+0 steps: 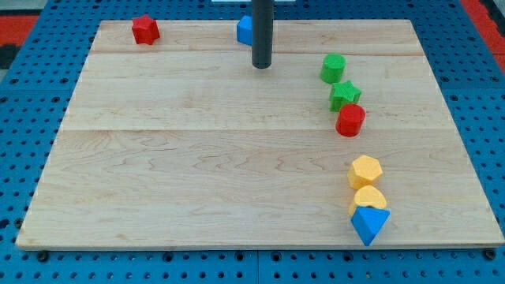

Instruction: Slide the green circle towards the top right side of the board

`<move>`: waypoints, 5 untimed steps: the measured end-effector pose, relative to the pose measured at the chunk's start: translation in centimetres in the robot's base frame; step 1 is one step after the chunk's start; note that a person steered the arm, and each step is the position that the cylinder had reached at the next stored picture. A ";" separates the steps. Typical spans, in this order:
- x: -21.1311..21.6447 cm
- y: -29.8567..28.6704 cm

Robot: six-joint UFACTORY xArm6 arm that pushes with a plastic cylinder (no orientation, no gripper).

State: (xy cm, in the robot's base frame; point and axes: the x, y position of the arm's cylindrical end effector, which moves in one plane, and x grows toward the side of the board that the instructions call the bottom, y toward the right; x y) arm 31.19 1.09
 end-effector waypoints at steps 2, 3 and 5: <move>8.5 1.5; 5.1 5.5; 2.3 13.6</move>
